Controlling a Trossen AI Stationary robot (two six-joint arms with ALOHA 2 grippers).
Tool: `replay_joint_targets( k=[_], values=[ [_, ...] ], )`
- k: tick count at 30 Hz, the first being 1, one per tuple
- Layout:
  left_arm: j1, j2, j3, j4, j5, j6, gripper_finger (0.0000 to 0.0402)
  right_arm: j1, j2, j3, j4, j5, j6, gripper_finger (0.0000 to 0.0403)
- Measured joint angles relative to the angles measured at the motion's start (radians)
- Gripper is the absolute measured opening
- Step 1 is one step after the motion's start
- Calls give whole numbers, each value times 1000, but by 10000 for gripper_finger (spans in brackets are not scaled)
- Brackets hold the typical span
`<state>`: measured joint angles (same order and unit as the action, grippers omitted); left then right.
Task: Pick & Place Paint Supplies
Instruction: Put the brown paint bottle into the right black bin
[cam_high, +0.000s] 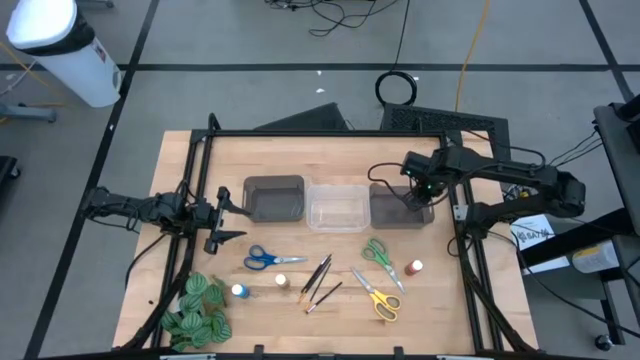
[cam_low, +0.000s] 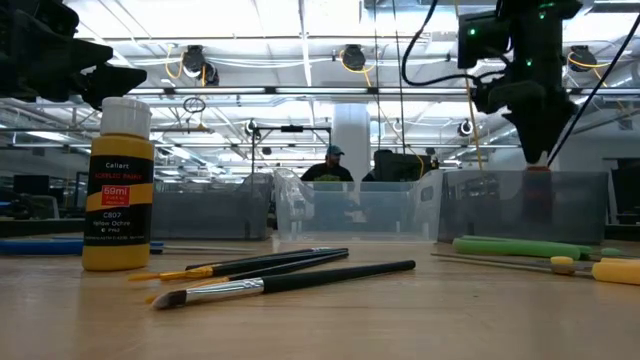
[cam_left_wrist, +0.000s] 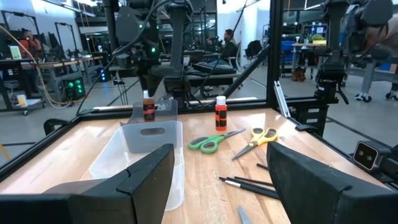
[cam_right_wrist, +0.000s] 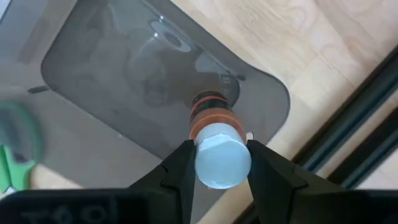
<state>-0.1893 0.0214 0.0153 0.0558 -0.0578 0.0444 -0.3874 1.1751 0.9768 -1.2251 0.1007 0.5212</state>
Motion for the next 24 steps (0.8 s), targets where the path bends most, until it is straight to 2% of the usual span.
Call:
replay_joint_targets(
  k=[15,24],
  values=[
    [0,0,0,0,0,0,269,-39,0,-54,57,1,-14,111],
    [0,0,0,0,0,0,269,-39,0,-54,73,1,-14,153]
  ],
)
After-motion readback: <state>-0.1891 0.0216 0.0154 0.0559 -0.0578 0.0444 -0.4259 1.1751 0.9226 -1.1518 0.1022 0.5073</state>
